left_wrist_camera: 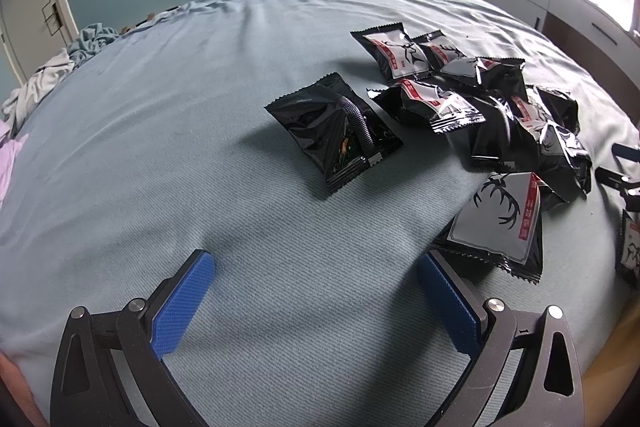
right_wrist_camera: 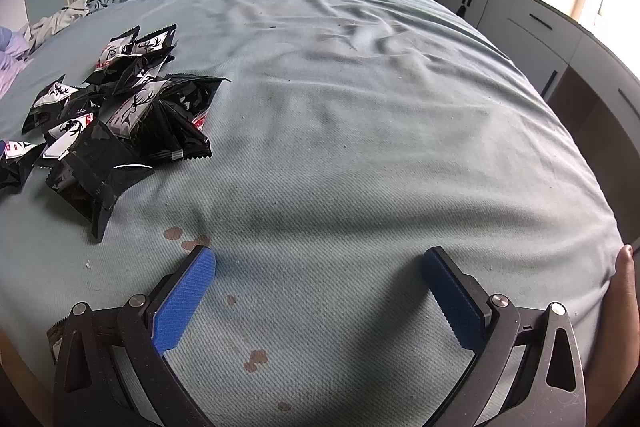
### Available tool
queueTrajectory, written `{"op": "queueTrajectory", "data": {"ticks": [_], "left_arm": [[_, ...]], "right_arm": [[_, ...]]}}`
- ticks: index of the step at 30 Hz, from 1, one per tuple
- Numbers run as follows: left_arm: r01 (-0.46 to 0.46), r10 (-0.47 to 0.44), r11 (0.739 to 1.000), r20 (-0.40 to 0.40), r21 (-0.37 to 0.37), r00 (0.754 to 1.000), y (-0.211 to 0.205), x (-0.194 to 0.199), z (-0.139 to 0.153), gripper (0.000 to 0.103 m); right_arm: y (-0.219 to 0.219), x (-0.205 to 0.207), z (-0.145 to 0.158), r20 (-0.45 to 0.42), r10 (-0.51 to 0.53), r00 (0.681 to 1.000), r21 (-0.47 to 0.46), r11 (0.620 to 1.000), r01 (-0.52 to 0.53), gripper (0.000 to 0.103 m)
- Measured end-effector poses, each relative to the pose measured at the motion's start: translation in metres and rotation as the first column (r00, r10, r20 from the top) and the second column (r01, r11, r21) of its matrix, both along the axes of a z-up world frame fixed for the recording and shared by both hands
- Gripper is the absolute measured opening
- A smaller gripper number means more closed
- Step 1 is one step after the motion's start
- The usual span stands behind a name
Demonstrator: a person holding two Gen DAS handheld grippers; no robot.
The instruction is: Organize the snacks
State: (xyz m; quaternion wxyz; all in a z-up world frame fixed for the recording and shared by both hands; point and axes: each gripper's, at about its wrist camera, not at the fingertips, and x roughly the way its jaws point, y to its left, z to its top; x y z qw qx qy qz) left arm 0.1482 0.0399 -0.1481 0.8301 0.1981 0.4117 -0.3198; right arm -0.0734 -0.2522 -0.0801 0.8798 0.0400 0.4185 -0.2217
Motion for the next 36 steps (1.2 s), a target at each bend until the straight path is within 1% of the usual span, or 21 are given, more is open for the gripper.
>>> {"op": "queueTrajectory", "data": {"ticks": [3, 6, 8, 10, 12, 13, 15, 16, 19, 21, 23, 24, 25, 26, 27, 28, 29, 30, 32, 34, 36], "left_arm": [[-0.001, 0.001, 1.000, 0.010, 0.010, 1.000, -0.003, -0.003, 0.001, 0.103], [0.020, -0.019, 0.999, -0.031, 0.030, 0.999, -0.006, 0.000, 0.002, 0.103], [0.015, -0.009, 0.997, -0.075, 0.079, 0.997, -0.010, 0.002, 0.004, 0.103], [0.009, 0.005, 0.991, -0.104, 0.137, 0.995, -0.014, 0.002, 0.008, 0.103], [-0.006, 0.025, 0.984, -0.109, 0.177, 0.994, -0.016, 0.000, 0.014, 0.103], [-0.006, 0.028, 0.983, -0.112, 0.184, 0.993, -0.016, -0.001, 0.018, 0.103], [0.003, 0.022, 0.983, -0.132, 0.183, 0.991, -0.015, -0.002, 0.030, 0.103], [0.006, 0.016, 0.984, -0.124, 0.178, 0.992, -0.015, -0.003, 0.039, 0.103], [0.033, -0.029, 0.987, -0.026, 0.156, 0.999, -0.017, -0.019, 0.085, 0.103], [0.030, -0.036, 0.986, 0.035, 0.167, 0.999, -0.018, -0.031, 0.111, 0.103], [-0.019, -0.009, 0.976, 0.127, 0.216, 0.992, -0.016, -0.050, 0.138, 0.103], [-0.053, 0.009, 0.966, 0.170, 0.253, 0.985, -0.015, -0.059, 0.148, 0.103], [-0.092, 0.027, 0.949, 0.216, 0.301, 0.976, -0.012, -0.072, 0.160, 0.103], [-0.106, 0.030, 0.940, 0.230, 0.323, 0.973, -0.009, -0.077, 0.167, 0.103], [-0.098, 0.024, 0.937, 0.219, 0.336, 0.975, -0.005, -0.086, 0.177, 0.103], [-0.070, 0.012, 0.941, 0.177, 0.330, 0.984, -0.002, -0.091, 0.184, 0.103], [-0.009, -0.017, 0.953, 0.085, 0.302, 0.996, 0.004, -0.096, 0.192, 0.103], [0.032, -0.036, 0.961, 0.011, 0.274, 0.999, 0.007, -0.099, 0.197, 0.103], [0.079, -0.053, 0.972, -0.123, 0.222, 0.991, 0.014, -0.105, 0.207, 0.103], [0.079, -0.041, 0.974, -0.175, 0.211, 0.984, 0.017, -0.114, 0.212, 0.103], [0.079, -0.040, 0.977, -0.195, 0.196, 0.980, 0.020, -0.122, 0.214, 0.103]], "right_arm": [[-0.003, 0.002, 0.003, -0.022, 0.021, 1.000, 0.017, 1.000, -0.021, 0.103], [-0.009, 0.010, 0.008, -0.085, 0.043, 0.995, 0.052, 0.998, -0.039, 0.103], [-0.012, 0.017, 0.011, -0.158, 0.057, 0.986, 0.087, 0.995, -0.044, 0.103], [-0.014, 0.025, 0.014, -0.244, 0.069, 0.967, 0.112, 0.993, -0.043, 0.103], [-0.014, 0.029, 0.022, -0.305, 0.054, 0.951, 0.087, 0.996, -0.029, 0.103], [-0.013, 0.028, 0.029, -0.305, 0.041, 0.951, 0.065, 0.998, -0.022, 0.103], [-0.008, 0.026, 0.050, -0.264, 0.019, 0.964, 0.034, 0.999, -0.010, 0.103], [-0.005, 0.026, 0.061, -0.243, 0.016, 0.970, 0.032, 0.999, -0.009, 0.103], [0.008, 0.025, 0.098, -0.195, 0.010, 0.981, 0.038, 0.999, -0.002, 0.103], [0.019, 0.022, 0.124, -0.163, 0.007, 0.987, 0.045, 0.999, 0.000, 0.103], [0.034, 0.013, 0.151, -0.119, 0.014, 0.993, 0.051, 0.999, -0.008, 0.103], [0.043, 0.006, 0.162, -0.101, 0.014, 0.995, 0.050, 0.999, -0.009, 0.103], [0.050, -0.002, 0.173, -0.085, 0.015, 0.996, 0.050, 0.999, -0.011, 0.103], [0.060, -0.010, 0.186, -0.075, 0.021, 0.997, 0.056, 0.998, -0.017, 0.103], [0.069, -0.017, 0.197, -0.069, 0.037, 0.997, 0.076, 0.997, -0.031, 0.103], [0.077, -0.024, 0.205, -0.067, 0.052, 0.996, 0.099, 0.994, -0.045, 0.103], [0.086, -0.031, 0.211, -0.085, 0.060, 0.995, 0.120, 0.992, -0.049, 0.103], [0.093, -0.039, 0.218, -0.131, 0.057, 0.990, 0.141, 0.989, -0.038, 0.103], [0.107, -0.051, 0.223, -0.208, 0.058, 0.976, 0.192, 0.981, -0.018, 0.103], [0.123, -0.066, 0.224, -0.262, 0.063, 0.963, 0.229, 0.973, -0.001, 0.103], [0.137, -0.083, 0.223, -0.293, 0.052, 0.955, 0.232, 0.972, 0.018, 0.103]]}}
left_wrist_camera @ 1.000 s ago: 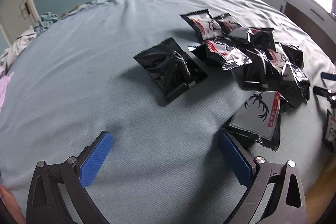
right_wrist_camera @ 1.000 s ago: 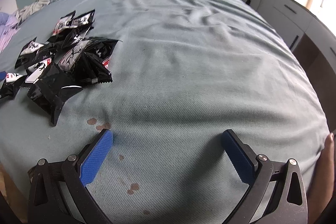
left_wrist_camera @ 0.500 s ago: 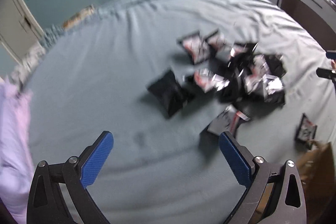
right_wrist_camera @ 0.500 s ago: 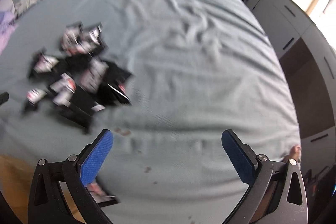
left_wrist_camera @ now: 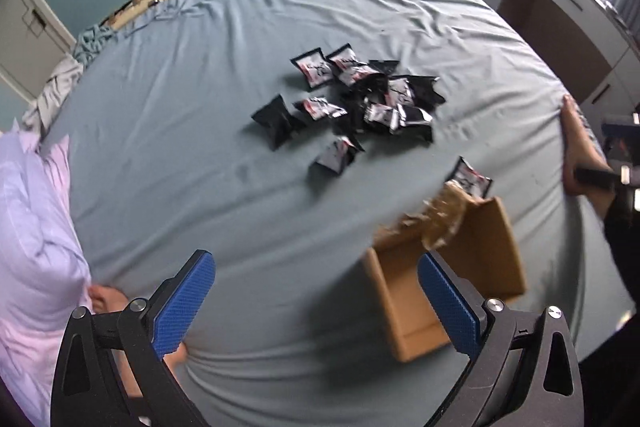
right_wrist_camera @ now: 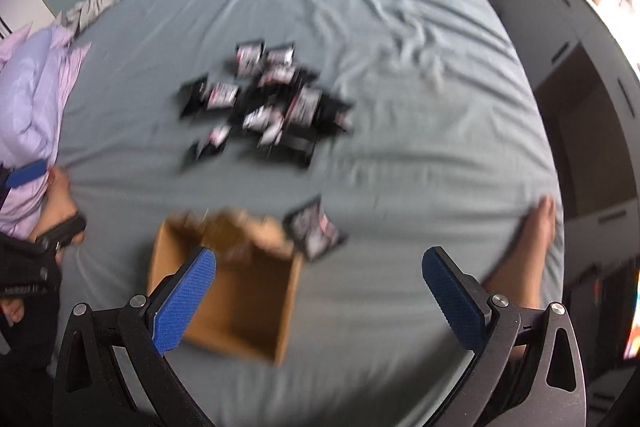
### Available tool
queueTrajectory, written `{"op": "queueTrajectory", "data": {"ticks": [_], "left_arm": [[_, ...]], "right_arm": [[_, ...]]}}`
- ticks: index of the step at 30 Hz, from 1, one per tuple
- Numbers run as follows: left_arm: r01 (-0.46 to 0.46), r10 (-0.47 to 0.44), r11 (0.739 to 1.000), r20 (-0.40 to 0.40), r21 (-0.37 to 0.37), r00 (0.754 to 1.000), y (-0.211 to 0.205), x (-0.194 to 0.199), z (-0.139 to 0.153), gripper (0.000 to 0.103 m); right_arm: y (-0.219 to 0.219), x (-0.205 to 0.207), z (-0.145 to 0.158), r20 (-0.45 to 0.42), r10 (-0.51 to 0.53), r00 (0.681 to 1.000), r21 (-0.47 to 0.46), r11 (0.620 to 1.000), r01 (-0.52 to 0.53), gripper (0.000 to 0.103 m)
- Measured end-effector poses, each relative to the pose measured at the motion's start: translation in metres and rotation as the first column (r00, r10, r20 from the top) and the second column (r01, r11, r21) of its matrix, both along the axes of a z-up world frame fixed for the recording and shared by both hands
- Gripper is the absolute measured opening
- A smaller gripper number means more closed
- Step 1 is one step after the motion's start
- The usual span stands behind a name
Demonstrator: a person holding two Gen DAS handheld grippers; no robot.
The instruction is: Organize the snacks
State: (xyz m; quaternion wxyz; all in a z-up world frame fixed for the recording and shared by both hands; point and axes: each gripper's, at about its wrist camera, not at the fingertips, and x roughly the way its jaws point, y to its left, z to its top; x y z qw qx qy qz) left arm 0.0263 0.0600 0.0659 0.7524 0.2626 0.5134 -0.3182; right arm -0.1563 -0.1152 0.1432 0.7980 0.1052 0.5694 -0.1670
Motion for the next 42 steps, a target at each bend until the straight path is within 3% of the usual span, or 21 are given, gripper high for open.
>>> {"op": "queueTrajectory", "data": {"ticks": [3, 6, 9, 18, 29, 37, 42], "left_arm": [[0.022, -0.021, 1.000, 0.022, -0.022, 1.000, -0.001, -0.011, -0.003, 0.103], [0.022, -0.021, 0.999, 0.035, -0.036, 0.999, 0.001, -0.011, -0.006, 0.103], [0.009, -0.003, 0.997, 0.073, -0.073, 0.997, 0.004, -0.014, -0.003, 0.103], [0.026, -0.020, 0.998, 0.097, -0.062, 0.995, -0.003, -0.013, -0.008, 0.103], [-0.051, 0.052, 0.999, 0.207, -0.011, 0.977, -0.004, -0.008, -0.008, 0.103], [-0.060, 0.062, 0.998, 0.176, -0.015, 0.982, -0.004, -0.005, -0.009, 0.103], [-0.037, 0.036, 0.999, 0.154, 0.003, 0.987, -0.008, -0.010, -0.016, 0.103]], "right_arm": [[0.015, -0.019, -0.003, 0.016, 0.015, 1.000, -0.039, 0.999, -0.015, 0.103], [0.023, -0.017, -0.009, -0.017, 0.064, 0.998, -0.156, 0.986, -0.066, 0.103], [0.030, -0.011, -0.005, -0.005, 0.026, 1.000, -0.261, 0.965, -0.026, 0.103], [0.035, -0.011, -0.005, 0.079, -0.029, 0.996, -0.190, 0.981, 0.044, 0.103], [0.026, -0.012, -0.001, 0.050, -0.019, 0.999, -0.168, 0.985, 0.028, 0.103], [0.026, -0.017, 0.005, 0.096, -0.027, 0.995, -0.146, 0.988, 0.041, 0.103], [0.025, -0.015, 0.001, 0.079, -0.030, 0.996, -0.144, 0.989, 0.041, 0.103]]}}
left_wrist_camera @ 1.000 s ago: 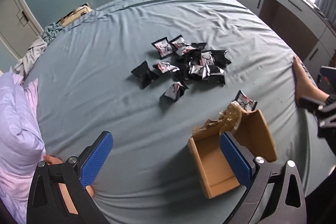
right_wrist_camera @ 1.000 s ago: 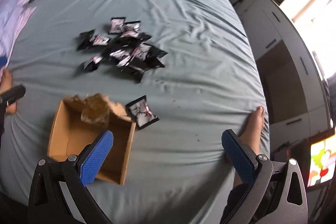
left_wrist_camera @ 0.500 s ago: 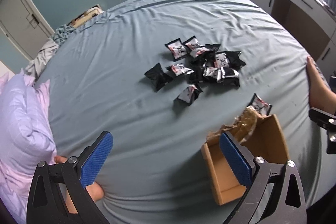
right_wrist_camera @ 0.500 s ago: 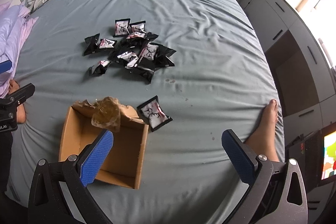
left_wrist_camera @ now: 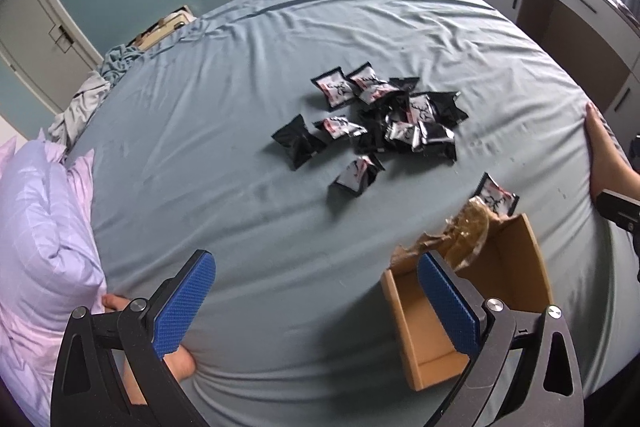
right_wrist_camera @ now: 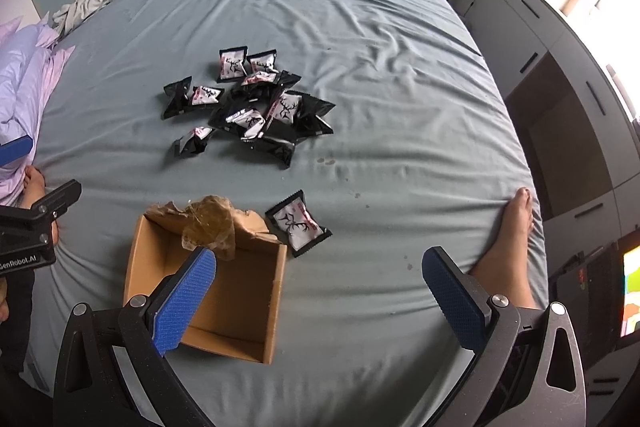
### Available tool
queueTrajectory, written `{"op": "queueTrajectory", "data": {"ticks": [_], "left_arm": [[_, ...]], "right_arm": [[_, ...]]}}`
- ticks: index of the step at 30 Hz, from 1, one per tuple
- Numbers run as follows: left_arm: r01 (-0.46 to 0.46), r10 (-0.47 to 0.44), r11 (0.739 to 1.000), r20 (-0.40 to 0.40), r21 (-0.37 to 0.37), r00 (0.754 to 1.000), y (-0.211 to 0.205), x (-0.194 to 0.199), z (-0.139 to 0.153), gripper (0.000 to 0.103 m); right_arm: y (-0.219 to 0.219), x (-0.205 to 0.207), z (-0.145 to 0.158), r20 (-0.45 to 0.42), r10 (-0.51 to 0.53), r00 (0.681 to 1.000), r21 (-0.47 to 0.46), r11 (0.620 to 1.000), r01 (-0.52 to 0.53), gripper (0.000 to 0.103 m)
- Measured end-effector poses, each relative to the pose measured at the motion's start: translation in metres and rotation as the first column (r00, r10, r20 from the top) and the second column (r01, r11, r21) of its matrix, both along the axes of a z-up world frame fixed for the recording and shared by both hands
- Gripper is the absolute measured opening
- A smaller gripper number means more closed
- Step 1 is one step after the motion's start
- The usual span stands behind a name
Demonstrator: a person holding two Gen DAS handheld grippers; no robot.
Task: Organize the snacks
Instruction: 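Move the open right gripper toward a white deer-print snack packet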
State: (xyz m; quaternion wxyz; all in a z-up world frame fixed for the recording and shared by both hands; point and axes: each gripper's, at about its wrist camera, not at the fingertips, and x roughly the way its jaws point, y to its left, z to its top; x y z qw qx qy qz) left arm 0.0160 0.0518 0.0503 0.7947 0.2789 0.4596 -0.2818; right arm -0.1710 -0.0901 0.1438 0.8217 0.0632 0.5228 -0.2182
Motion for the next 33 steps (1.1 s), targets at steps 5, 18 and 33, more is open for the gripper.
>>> {"op": "queueTrajectory", "data": {"ticks": [5, 18, 33], "left_arm": [[-0.004, 0.004, 1.000, -0.023, 0.015, 1.000, -0.001, 0.001, -0.006, 0.103], [-0.029, 0.031, 0.999, -0.092, 0.019, 0.995, 0.002, 0.009, -0.014, 0.103], [-0.041, 0.043, 0.999, -0.110, 0.025, 0.993, 0.000, 0.017, -0.022, 0.103]], "right_arm": [[-0.007, 0.005, -0.002, -0.006, -0.012, 1.000, 0.038, 0.999, 0.012, 0.103], [-0.066, 0.055, -0.044, -0.102, -0.117, 0.988, 0.261, 0.955, 0.140, 0.103], [-0.114, 0.131, -0.124, -0.213, 0.035, 0.977, 0.219, 0.976, 0.012, 0.103]]}}
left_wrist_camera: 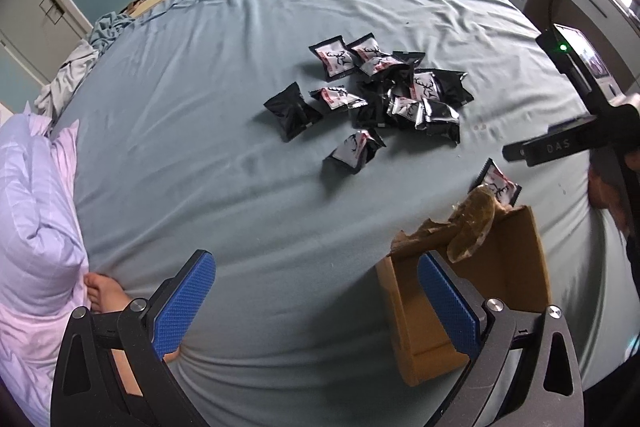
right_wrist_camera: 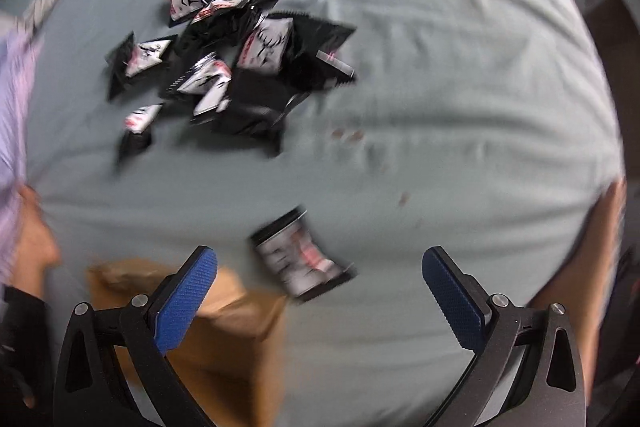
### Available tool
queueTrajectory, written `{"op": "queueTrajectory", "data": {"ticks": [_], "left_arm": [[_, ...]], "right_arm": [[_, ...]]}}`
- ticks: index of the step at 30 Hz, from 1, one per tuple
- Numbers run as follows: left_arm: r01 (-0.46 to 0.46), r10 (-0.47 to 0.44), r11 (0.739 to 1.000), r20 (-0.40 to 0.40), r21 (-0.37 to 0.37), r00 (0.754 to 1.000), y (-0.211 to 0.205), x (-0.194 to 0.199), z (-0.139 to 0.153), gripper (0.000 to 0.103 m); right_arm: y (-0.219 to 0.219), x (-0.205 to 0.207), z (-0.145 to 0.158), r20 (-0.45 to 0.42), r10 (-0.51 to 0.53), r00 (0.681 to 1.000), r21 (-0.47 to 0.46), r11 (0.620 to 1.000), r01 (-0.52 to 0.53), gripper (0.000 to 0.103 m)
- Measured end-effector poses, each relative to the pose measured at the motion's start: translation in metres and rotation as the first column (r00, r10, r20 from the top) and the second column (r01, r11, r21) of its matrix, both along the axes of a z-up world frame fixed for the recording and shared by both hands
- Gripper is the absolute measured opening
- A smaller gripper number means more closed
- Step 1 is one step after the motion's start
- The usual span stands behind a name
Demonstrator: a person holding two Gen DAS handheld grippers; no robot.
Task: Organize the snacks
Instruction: 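Move the open right gripper toward a white deer-print snack packet, then close the right gripper on the white deer-print snack packet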
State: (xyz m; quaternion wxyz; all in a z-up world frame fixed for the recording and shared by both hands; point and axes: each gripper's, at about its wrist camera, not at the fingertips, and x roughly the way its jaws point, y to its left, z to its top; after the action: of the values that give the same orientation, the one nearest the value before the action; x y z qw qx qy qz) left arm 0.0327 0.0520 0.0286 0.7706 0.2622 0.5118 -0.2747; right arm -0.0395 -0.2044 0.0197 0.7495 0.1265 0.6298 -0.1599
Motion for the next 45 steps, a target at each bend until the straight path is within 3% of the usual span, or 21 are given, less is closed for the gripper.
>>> {"op": "queueTrajectory", "data": {"ticks": [5, 9, 14, 22, 23, 26, 30, 32, 41, 45], "left_arm": [[-0.003, 0.003, 1.000, -0.027, -0.005, 1.000, -0.002, 0.006, -0.006, 0.103], [-0.014, 0.014, 1.000, -0.054, 0.004, 0.998, -0.004, 0.011, -0.014, 0.103], [-0.018, 0.020, 0.999, -0.079, 0.027, 0.997, -0.006, 0.010, -0.023, 0.103], [-0.017, 0.018, 1.000, -0.077, 0.019, 0.997, -0.005, 0.010, -0.020, 0.103], [-0.020, 0.021, 1.000, -0.077, 0.018, 0.997, -0.004, 0.011, -0.020, 0.103], [-0.025, 0.027, 0.999, -0.082, 0.020, 0.996, -0.004, 0.013, -0.022, 0.103], [-0.030, 0.033, 0.999, -0.088, 0.032, 0.996, -0.002, 0.014, -0.024, 0.103], [-0.025, 0.028, 0.999, -0.083, 0.034, 0.996, -0.002, 0.013, -0.024, 0.103], [-0.034, 0.036, 0.999, -0.054, 0.031, 0.998, -0.001, 0.018, -0.021, 0.103], [-0.032, 0.033, 0.999, -0.047, 0.036, 0.998, -0.003, 0.022, -0.026, 0.103]], "right_arm": [[-0.015, 0.005, -0.018, -0.007, -0.064, 0.998, 0.081, 0.995, 0.064, 0.103], [-0.010, 0.016, -0.041, -0.123, -0.045, 0.991, 0.049, 0.997, 0.051, 0.101], [-0.006, 0.022, -0.073, -0.201, -0.042, 0.979, 0.091, 0.994, 0.062, 0.100], [-0.006, 0.019, -0.111, -0.270, -0.019, 0.963, 0.100, 0.994, 0.047, 0.067], [-0.005, 0.020, -0.113, -0.272, -0.011, 0.962, 0.103, 0.994, 0.041, 0.058], [-0.006, 0.020, -0.113, -0.268, -0.010, 0.963, 0.107, 0.993, 0.040, 0.027], [-0.016, 0.020, -0.109, -0.234, -0.039, 0.972, 0.088, 0.994, 0.061, 0.015], [-0.020, 0.020, -0.106, -0.217, -0.042, 0.975, 0.059, 0.997, 0.056, 0.004], [-0.051, 0.016, -0.089, -0.103, -0.108, 0.989, 0.030, 0.993, 0.112, 0.003], [-0.061, 0.020, -0.067, -0.060, -0.125, 0.990, 0.028, 0.992, 0.127, 0.003]]}}
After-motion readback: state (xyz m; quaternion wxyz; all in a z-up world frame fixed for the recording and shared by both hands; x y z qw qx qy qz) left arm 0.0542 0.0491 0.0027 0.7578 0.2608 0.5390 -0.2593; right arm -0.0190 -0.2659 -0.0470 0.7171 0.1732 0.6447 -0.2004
